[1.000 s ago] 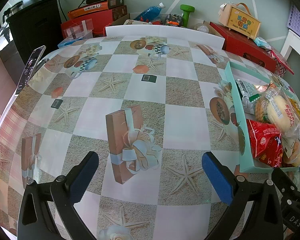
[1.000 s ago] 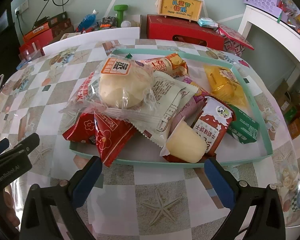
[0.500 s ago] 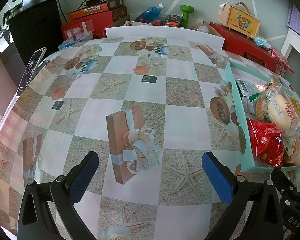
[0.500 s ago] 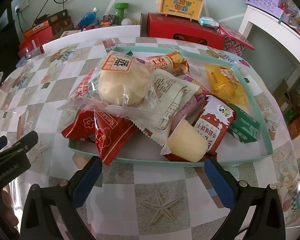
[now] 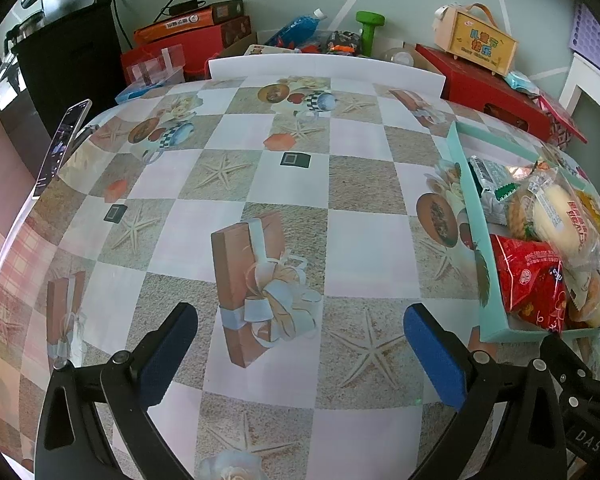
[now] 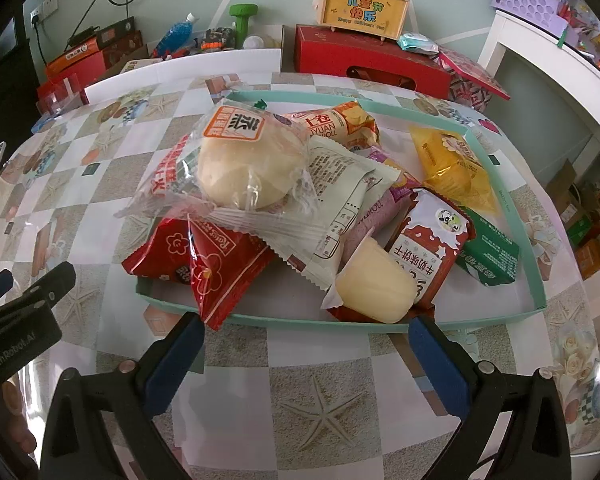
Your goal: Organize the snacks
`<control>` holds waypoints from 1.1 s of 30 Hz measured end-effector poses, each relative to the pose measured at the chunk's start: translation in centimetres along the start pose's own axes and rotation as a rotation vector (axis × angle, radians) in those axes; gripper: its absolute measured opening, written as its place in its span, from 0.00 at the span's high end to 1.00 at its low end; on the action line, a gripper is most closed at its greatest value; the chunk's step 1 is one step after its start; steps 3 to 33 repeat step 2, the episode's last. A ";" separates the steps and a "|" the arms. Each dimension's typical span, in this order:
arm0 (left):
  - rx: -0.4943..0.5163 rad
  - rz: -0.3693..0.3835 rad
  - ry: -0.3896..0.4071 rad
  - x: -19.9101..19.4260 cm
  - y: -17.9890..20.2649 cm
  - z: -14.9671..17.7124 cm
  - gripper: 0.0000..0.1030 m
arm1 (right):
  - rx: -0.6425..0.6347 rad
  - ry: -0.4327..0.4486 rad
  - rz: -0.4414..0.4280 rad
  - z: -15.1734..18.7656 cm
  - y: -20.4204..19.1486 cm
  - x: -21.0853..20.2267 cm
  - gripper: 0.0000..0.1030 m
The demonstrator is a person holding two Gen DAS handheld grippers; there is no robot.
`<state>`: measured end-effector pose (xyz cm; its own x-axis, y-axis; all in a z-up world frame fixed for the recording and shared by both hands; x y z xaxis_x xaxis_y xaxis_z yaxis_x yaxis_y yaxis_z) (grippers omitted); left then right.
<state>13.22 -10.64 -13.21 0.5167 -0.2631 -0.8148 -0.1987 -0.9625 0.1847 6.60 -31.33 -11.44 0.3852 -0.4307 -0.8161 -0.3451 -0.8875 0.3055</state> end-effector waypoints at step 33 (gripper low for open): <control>0.002 0.003 -0.001 0.1 0.1 0.0 0.01 | 0.000 0.001 0.000 0.0 0.0 0.0 0.00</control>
Point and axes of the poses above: each gripper's, at about its wrist camera, not at the fingertips, and x roughly the way its jaws point, y to its right, z to its underside, the point moved 8 cm from there along x, roughly the way its jaws point, and after that the axes turned 13 degrees about z, right-handed, at the moved point
